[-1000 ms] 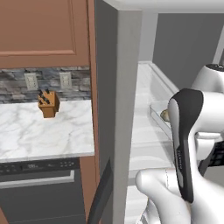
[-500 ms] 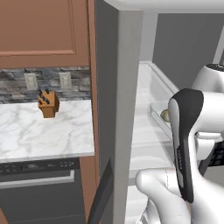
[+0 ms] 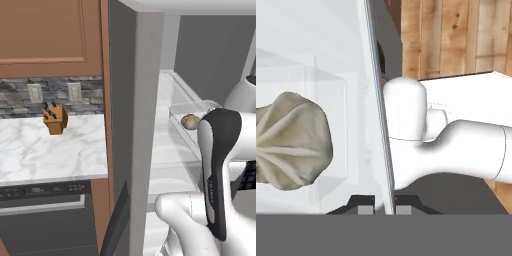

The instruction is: Place two dumplings into each of the tupperware containers and then place the containers in the fridge.

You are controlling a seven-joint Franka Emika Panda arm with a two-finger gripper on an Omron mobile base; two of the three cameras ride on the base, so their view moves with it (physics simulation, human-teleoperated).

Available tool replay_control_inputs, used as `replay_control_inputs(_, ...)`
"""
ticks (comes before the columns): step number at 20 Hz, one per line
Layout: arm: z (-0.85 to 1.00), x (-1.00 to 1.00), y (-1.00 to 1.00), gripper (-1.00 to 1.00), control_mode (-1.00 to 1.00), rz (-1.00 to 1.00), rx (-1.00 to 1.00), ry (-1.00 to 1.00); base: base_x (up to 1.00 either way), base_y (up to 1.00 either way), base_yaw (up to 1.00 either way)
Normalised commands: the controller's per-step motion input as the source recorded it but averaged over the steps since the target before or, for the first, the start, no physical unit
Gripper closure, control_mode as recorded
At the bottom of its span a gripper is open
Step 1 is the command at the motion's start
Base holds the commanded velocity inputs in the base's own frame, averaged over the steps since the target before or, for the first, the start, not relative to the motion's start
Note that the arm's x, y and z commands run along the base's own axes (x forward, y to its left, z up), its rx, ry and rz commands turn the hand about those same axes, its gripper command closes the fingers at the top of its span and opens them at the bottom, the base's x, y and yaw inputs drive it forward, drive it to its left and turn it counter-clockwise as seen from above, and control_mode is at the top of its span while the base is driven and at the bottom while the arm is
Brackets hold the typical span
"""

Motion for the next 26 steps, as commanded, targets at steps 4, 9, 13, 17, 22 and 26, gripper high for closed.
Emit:
replay_control_inputs(4, 0.21, 0.57, 0.05, 1.0, -1.0, 0.01, 0.01, -0.33, 0.0, 0.0, 0.0)
replay_control_inputs(9, 0.09, 1.0, 0.13, 1.0, -1.0, -0.01, 0.0, -0.03, 0.0, 0.0, 0.0)
replay_control_inputs(13, 0.03, 1.0, 0.0, 1.0, -1.0, -0.04, 0.04, 0.03, 0.0, 0.0, 0.0)
replay_control_inputs(17, 0.03, 1.0, 0.0, 1.0, -1.0, -0.03, 0.08, 0.13, 0.0, 0.0, 0.0)
replay_control_inputs(22, 0.0, 1.0, -0.24, 1.0, -1.0, -0.01, 0.04, 0.09, 0.0, 0.0, 0.0)
replay_control_inputs(26, 0.0, 1.0, -0.3, 1.0, -1.0, -0.02, 0.0, 0.05, 0.0, 0.0, 0.0)
